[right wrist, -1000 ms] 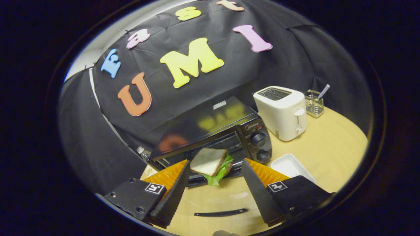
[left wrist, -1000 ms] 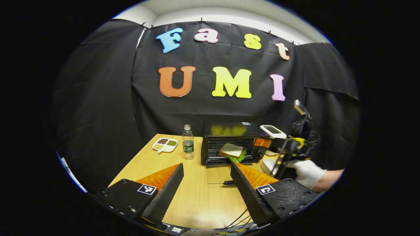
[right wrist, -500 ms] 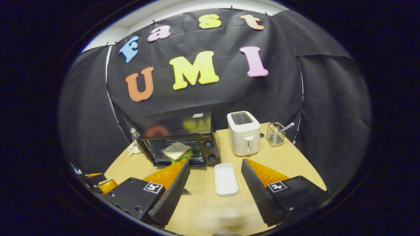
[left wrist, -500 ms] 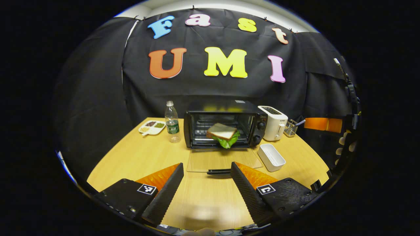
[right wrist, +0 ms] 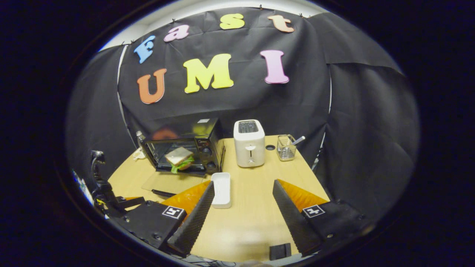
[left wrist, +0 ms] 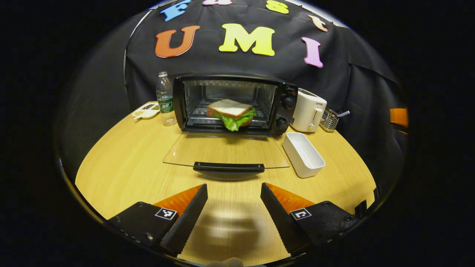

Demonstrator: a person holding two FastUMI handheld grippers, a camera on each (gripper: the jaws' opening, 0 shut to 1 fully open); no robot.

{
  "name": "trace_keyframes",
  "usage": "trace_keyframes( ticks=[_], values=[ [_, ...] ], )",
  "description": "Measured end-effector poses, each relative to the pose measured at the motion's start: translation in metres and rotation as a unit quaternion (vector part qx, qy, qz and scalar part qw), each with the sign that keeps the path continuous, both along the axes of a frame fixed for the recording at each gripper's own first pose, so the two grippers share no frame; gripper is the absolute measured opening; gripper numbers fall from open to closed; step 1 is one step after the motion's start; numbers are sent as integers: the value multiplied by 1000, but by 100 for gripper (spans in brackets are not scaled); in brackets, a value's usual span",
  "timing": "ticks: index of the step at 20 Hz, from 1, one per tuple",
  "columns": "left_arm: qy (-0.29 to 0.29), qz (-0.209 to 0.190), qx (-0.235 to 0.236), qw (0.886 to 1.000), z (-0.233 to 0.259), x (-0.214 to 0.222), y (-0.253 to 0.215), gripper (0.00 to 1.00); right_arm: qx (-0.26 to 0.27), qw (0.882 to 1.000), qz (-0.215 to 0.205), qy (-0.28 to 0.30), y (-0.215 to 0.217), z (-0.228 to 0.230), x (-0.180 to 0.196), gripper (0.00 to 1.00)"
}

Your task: Open the electric oven with the left hand, put the food in, and close the electric oven.

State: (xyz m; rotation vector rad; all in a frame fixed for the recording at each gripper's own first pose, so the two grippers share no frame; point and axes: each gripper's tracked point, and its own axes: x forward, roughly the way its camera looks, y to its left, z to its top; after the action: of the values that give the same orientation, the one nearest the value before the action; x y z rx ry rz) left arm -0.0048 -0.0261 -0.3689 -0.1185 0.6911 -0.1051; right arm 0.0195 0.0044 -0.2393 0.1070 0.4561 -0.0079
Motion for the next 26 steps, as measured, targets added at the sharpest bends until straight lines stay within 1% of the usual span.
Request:
trace_keyframes(
  ticks=[6, 12, 16, 21, 22, 23, 26],
  values=[
    [20, -14, 25, 999, -38, 25, -7, 95, -32, 999, -17, 15, -26, -15, -10, 100],
    [32, -24, 35, 999, -62, 42, -4, 95, -35, 999, -19, 28, -19, -22, -5, 100],
    [25, -26, 40, 999, -61, 46, -4, 94, -47, 998, -6, 33, -9, -22, 3, 100],
    [34, -7, 15, 999, -53, 48, -4, 94, -49, 998, 10, 34, 4, -21, 11, 100],
    [32, -5, 14, 999, -50, 49, -3, 94, -47, 998, 13, 33, 6, -20, 13, 91],
    [30, -5, 16, 999, -46, 49, -2, 94, -48, 998, 13, 32, 7, -20, 13, 100],
    [17, -5, 17, 1000, -29, 55, 0, 95, -31, 999, 13, 34, 10, -22, 15, 100]
  ],
)
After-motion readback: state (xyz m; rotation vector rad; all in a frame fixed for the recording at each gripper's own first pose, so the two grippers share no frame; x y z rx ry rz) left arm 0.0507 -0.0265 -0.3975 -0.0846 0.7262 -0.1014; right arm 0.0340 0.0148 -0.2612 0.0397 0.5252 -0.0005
